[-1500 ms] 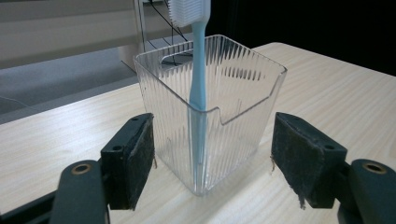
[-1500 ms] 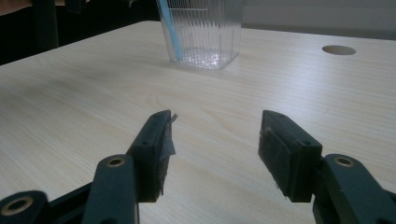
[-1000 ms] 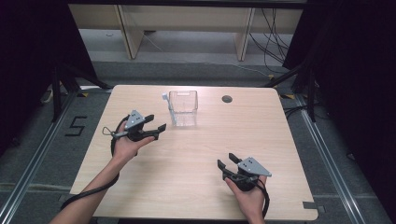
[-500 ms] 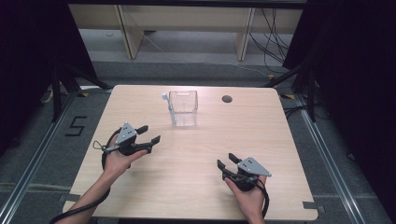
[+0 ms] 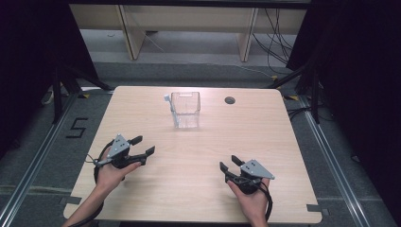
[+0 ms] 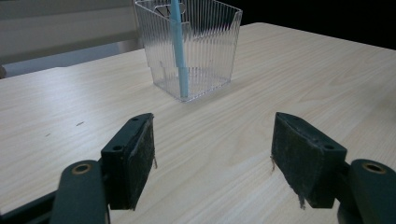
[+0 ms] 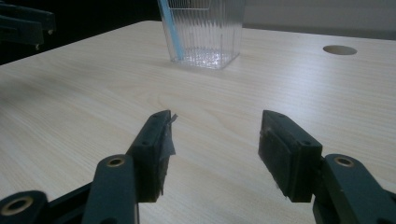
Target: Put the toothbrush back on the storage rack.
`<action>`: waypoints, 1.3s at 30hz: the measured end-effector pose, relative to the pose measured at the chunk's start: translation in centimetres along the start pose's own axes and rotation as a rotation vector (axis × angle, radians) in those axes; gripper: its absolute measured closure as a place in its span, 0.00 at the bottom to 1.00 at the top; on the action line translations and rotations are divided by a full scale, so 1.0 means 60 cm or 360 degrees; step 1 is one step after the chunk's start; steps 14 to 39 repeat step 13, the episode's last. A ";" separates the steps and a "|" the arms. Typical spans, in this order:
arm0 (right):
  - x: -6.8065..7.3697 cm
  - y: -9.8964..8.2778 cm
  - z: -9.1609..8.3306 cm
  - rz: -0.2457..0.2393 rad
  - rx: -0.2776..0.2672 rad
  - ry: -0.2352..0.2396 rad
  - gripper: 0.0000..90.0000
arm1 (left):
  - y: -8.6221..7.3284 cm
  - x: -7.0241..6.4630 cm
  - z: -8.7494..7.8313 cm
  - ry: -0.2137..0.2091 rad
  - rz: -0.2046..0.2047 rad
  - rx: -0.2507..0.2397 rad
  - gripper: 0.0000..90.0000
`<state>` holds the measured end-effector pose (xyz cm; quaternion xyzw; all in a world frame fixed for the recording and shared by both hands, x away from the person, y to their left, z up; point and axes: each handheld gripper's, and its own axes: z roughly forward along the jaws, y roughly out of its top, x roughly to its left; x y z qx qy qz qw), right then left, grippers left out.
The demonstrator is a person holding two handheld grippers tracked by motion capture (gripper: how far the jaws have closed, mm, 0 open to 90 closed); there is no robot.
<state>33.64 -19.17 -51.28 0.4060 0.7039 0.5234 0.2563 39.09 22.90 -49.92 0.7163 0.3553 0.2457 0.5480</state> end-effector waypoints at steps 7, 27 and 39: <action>0.001 -0.001 0.003 0.0026 -0.0013 0.0041 0.50 | -0.024 0.000 -0.025 0.0032 -0.0009 -0.0023 0.33; 0.001 -0.001 0.004 0.0030 -0.0011 0.0029 0.50 | -0.044 -0.005 -0.037 0.0049 -0.0024 -0.0061 0.34; 0.001 -0.001 0.004 0.0030 -0.0011 0.0029 0.50 | -0.044 -0.005 -0.037 0.0049 -0.0024 -0.0061 0.34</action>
